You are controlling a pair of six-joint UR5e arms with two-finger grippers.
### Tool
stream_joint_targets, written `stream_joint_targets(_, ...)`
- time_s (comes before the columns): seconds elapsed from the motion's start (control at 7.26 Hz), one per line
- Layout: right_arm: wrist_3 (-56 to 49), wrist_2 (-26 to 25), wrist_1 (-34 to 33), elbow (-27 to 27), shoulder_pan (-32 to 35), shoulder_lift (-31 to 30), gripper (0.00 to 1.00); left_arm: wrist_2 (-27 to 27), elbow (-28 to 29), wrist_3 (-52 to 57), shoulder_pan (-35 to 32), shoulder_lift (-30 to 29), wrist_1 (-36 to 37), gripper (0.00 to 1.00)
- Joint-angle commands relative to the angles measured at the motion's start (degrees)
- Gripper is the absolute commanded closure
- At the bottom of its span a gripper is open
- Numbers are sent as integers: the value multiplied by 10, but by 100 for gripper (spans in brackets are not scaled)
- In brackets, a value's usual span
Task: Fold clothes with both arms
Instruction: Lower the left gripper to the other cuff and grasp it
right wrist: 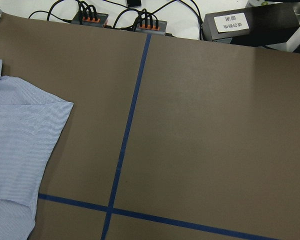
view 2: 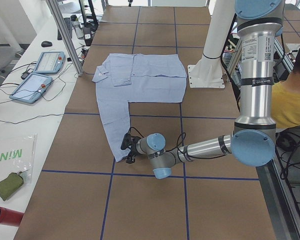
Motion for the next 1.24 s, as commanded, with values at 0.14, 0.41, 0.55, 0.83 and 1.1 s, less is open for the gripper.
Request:
stream_joint_targets(0.14,0,0,0,13,1,-12,0,1,18,-9,3,-13,-3,44)
stream_joint_targets(0.41,0,-1,0,13,1,-12,0,0,19,-9,4,-12,-3,65)
stream_joint_targets(0.55,0,-2,0,13,1,-12,0,-1,18,-7,6,-8,-4,82)
stream_joint_targets(0.83,0,-2,0,13,1,-12,0,-2,18,-2,6,-3,-24,100)
stream_joint_targets(1.1,1,-2,0,13,1,-12,0,-46,11,-2,5,-3,-24,100)
